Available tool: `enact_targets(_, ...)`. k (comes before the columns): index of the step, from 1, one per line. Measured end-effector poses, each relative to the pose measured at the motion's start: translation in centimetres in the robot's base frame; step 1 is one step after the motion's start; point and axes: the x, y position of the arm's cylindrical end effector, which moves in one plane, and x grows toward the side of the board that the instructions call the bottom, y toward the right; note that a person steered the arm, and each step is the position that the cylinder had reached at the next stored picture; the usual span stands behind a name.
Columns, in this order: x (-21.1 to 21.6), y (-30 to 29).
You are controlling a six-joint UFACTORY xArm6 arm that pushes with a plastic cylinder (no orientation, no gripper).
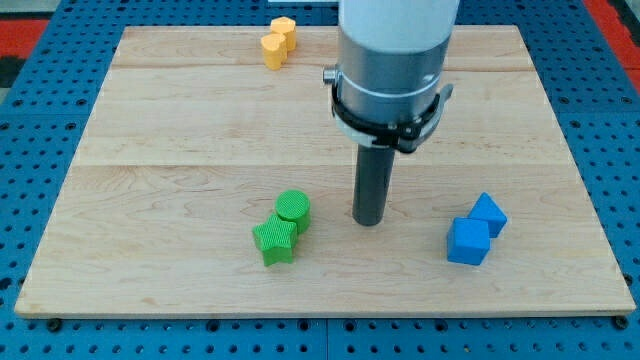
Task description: Separate the green blocks
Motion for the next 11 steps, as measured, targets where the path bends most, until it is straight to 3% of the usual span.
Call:
enact_targets(5,0.4,-7.7)
enact_targets(9,-3.4,-10.9)
enact_targets(11,-3.7,-18.0)
